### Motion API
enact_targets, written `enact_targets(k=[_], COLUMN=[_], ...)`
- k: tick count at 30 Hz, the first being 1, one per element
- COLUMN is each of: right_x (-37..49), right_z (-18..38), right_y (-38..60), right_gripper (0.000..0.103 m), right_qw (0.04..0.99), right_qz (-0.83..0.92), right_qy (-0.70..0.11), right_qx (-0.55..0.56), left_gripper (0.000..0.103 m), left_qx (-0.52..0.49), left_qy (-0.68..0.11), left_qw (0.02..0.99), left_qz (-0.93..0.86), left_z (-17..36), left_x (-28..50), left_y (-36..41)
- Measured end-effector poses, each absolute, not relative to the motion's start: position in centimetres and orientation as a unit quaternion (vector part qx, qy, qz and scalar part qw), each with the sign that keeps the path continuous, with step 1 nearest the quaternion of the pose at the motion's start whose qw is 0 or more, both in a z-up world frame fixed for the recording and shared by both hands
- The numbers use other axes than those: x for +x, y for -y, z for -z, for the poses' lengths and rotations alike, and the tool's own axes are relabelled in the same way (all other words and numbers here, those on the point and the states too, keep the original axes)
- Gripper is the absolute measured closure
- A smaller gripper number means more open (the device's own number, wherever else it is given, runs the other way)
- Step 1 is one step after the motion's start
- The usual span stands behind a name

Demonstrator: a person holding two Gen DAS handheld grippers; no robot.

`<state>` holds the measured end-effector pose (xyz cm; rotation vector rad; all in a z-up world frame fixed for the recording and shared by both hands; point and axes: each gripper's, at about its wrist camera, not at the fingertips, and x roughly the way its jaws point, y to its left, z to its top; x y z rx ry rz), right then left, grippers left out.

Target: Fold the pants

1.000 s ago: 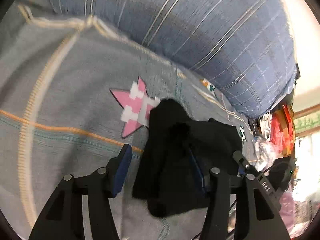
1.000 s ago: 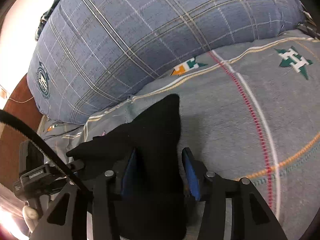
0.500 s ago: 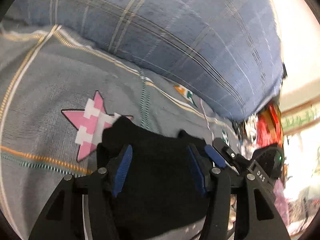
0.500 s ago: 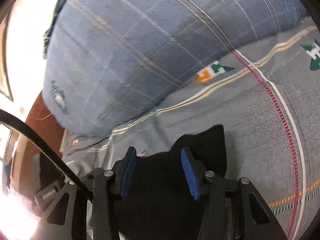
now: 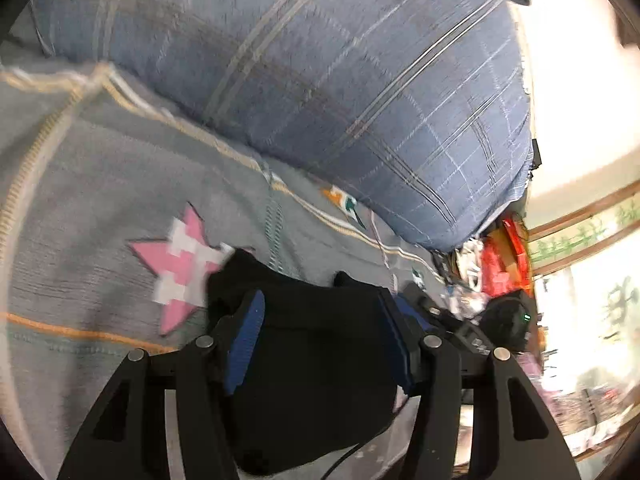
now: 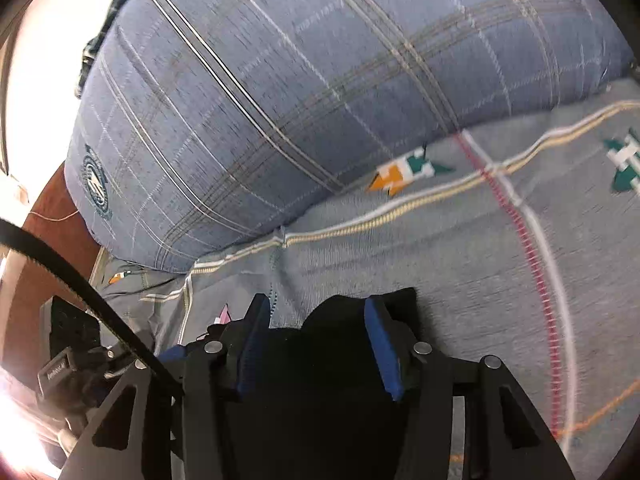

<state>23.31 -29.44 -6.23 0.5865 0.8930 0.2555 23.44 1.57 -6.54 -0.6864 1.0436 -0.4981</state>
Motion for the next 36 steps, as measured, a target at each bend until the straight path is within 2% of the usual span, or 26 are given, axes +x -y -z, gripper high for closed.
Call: enact_targets(k=[5,15,27,36], right_x=[18.0,6.2,3.1,0.6], right_z=[4.8,4.0,3.1,2.5], right_y=[31.1,27.2,19.7,19.6], right_gripper=[0.044,0.039,0.037,0.035], right_qw=[0.866,0.883,0.879,0.886], right_qz=[-0.095,-0.025,-0.038,-0.048], right_qy=[-0.4,-0.396,-0.409,-0.408], right_qx=[0.286,0.25,0.24,0.216], left_gripper=[0.043,0.043,0.038,0.033], left_qx=[-0.246,-0.182,-0.077,-0.042], left_qy=[-0.458,-0.46,-0.417,-0.391], left_qw=[0.84,0.863,0.902,0.915], left_qz=[0.156,0.106,0.084,0.087], left_z=[4.7,4.4,0.4,-1.6], left_x=[19.3,11.6,6.2,3.4], left_y=[-3.0,-4.8,-7.6,-4.4])
